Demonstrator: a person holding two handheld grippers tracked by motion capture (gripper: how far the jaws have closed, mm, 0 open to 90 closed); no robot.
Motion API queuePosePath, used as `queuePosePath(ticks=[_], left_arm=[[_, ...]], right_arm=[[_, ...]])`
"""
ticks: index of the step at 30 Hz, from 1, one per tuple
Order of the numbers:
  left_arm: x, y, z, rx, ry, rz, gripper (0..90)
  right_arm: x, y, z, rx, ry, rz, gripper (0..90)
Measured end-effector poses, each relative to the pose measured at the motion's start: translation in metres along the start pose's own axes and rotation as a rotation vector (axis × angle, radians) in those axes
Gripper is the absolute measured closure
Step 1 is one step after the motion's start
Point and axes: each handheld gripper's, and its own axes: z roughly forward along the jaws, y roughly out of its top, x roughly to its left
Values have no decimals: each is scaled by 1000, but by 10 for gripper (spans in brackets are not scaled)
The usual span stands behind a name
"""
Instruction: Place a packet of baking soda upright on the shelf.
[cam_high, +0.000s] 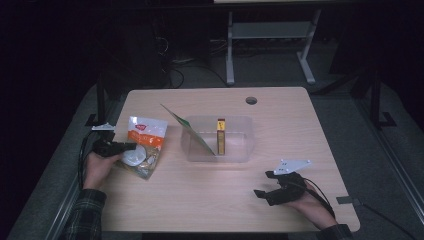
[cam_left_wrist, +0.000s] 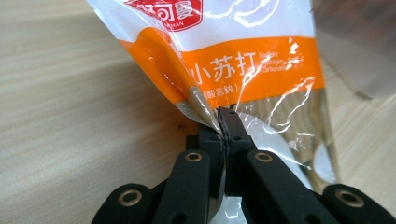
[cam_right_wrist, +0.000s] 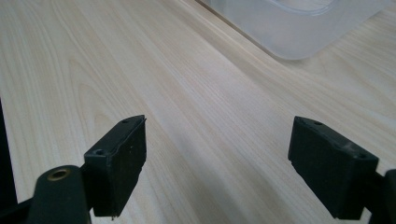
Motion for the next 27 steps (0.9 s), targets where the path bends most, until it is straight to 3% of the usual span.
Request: queuePosePath(ticks=[15, 27], left_arm=[[-38, 4, -45, -132, -106, 70, 898], [-74, -3, -74, -157, -131, 171, 899]], right_arm=[[0, 0, -1, -2, 0, 3, 188], [1, 1, 1, -15, 17, -7, 179]])
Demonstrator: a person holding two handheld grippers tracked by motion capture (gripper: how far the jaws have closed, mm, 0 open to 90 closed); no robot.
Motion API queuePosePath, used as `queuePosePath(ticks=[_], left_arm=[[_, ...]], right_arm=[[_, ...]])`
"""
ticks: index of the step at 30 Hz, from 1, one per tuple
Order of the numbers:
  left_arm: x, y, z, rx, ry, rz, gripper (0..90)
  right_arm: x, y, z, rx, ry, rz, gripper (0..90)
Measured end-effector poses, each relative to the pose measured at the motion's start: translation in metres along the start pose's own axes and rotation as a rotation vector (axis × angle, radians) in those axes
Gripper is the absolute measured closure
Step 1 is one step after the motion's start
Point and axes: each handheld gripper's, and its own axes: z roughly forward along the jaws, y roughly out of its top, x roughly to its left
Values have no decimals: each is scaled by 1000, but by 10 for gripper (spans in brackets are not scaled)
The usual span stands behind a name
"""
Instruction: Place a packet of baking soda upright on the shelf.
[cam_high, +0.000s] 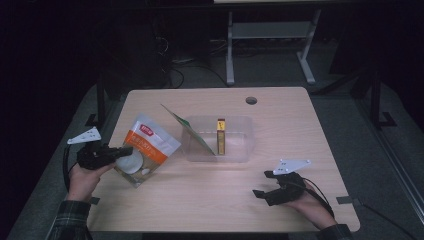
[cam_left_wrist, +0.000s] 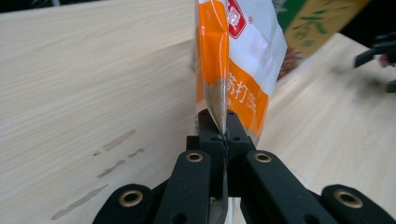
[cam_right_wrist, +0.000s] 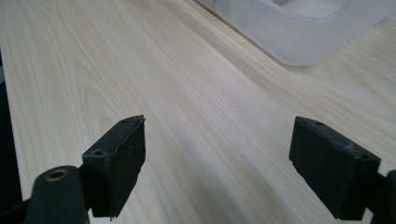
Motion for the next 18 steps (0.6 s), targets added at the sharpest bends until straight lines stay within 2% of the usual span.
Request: queuePosePath(ticks=[4, 8, 10, 14, 18], left_arm=[[-16, 1, -6, -42, -46, 16, 899], [-33, 4, -6, -53, -89, 41, 899], [-42, 5, -5, -57, -114, 59, 899], [-60, 9, 3, -76, -182, 80, 899], [-80, 17, 14, -89, -231, 104, 899]], right_arm=[[3, 3, 0, -11, 16, -1, 173], [9, 7, 1, -14, 55, -4, 149], [11, 9, 2, -13, 71, -22, 142], [17, 11, 5, -8, 98, -24, 142], [20, 15, 6, -15, 128, -17, 140]])
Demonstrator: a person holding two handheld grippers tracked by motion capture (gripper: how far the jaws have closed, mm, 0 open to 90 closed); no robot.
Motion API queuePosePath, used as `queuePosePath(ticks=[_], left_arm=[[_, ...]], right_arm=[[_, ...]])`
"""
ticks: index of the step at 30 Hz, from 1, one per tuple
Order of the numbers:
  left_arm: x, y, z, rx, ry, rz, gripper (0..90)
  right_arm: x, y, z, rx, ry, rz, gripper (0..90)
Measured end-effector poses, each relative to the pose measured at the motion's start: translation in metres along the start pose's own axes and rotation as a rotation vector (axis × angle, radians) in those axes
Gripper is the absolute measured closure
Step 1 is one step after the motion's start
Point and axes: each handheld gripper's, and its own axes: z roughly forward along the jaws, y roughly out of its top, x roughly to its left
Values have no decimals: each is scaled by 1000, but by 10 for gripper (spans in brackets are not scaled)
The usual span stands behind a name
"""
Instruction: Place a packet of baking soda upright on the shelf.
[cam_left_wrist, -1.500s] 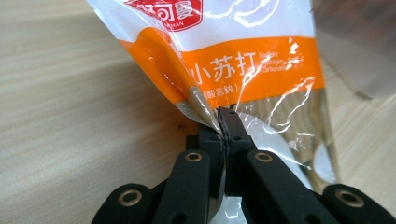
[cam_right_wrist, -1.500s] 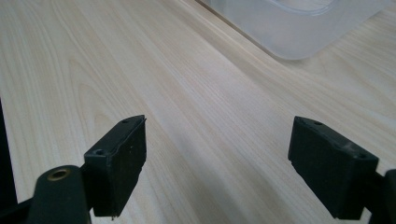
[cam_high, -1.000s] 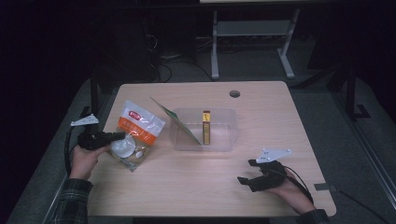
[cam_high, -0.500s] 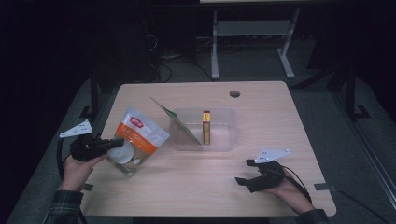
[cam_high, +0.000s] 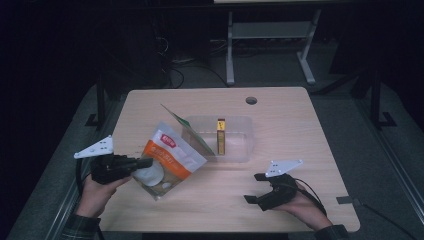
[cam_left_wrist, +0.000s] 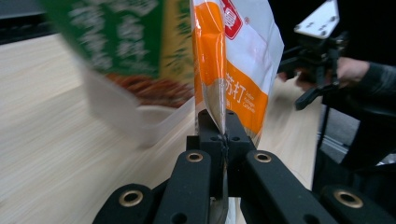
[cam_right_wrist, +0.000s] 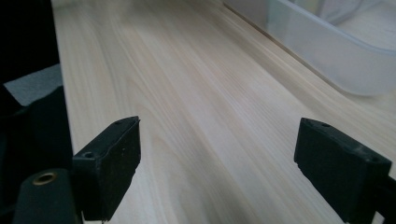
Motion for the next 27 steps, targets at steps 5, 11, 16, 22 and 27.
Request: queuePosePath(ticks=[5, 11, 16, 22, 27], left_arm=[[-19, 8, 24, 2, -35, 32, 899], [-36, 13, 55, 29, -36, 60, 899], [-42, 16, 82, 51, -46, 64, 898], [-48, 19, 107, 61, -81, 57, 898], [-55, 23, 124, 67, -110, 68, 898]], right_arm=[[5, 5, 0, -41, 38, -11, 139], [10, 9, 0, -67, 68, -41, 139], [15, 13, -3, -103, 92, -45, 143], [17, 22, -2, -164, 117, -33, 231], [15, 26, -6, -220, 127, -39, 332]])
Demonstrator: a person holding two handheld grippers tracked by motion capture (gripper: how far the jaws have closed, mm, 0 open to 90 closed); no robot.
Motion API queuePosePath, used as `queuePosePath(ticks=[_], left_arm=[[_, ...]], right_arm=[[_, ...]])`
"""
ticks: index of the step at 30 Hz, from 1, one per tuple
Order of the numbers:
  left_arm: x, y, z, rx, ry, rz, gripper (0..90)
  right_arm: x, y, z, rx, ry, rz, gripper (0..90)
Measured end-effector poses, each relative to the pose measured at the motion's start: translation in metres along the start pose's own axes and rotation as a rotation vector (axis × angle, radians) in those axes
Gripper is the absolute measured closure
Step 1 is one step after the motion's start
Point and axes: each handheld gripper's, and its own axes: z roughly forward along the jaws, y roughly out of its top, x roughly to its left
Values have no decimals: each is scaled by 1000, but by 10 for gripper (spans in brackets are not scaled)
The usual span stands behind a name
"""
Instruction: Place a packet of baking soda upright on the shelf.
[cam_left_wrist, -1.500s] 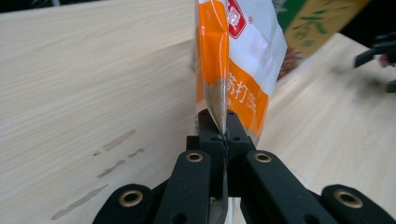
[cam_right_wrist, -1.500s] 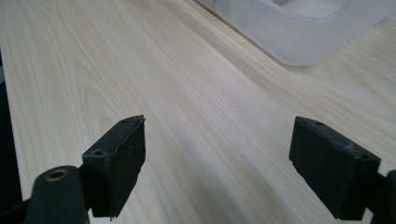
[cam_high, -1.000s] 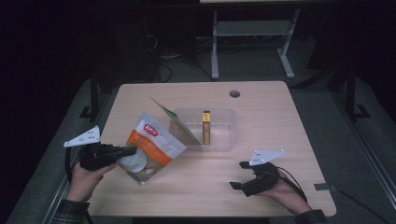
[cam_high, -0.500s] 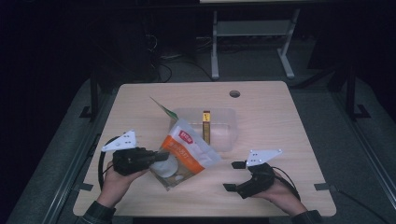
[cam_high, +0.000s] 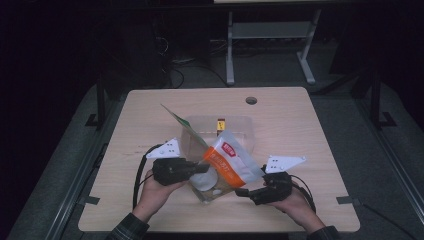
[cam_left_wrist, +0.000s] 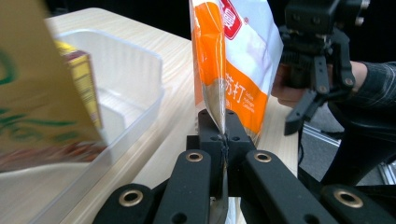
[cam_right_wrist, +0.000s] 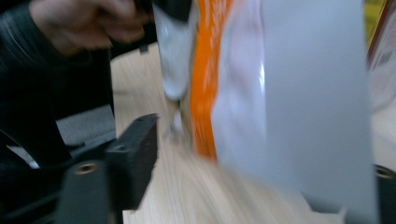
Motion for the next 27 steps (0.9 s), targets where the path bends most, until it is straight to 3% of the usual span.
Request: queuePosePath(ticks=[3, 4, 5, 9, 14, 20, 21, 27], left_arm=[[-1, 0, 8, 7, -4, 8, 898], [-1, 0, 9, 11, -6, 7, 898], [-1, -1, 11, 15, -12, 4, 898], [0, -1, 15, -2, -22, -9, 898], [0, -1, 16, -11, -28, -12, 898], [0, -2, 21, 19, 19, 33, 897], [0, -2, 22, 20, 21, 27, 897], [1, -4, 29, 26, 3, 29, 892]], right_arm=[[-4, 3, -8, -57, 27, 19, 516], [-4, 3, -8, -57, 27, 19, 516], [-6, 3, -10, -63, 45, 36, 596], [-10, 2, -9, -62, 72, 65, 684], [-11, 1, -10, -80, 72, 90, 884], [-8, 4, -11, -84, 98, 65, 900], [-7, 5, -11, -93, 109, 58, 900], [-4, 16, -16, -109, 74, 7, 900]])
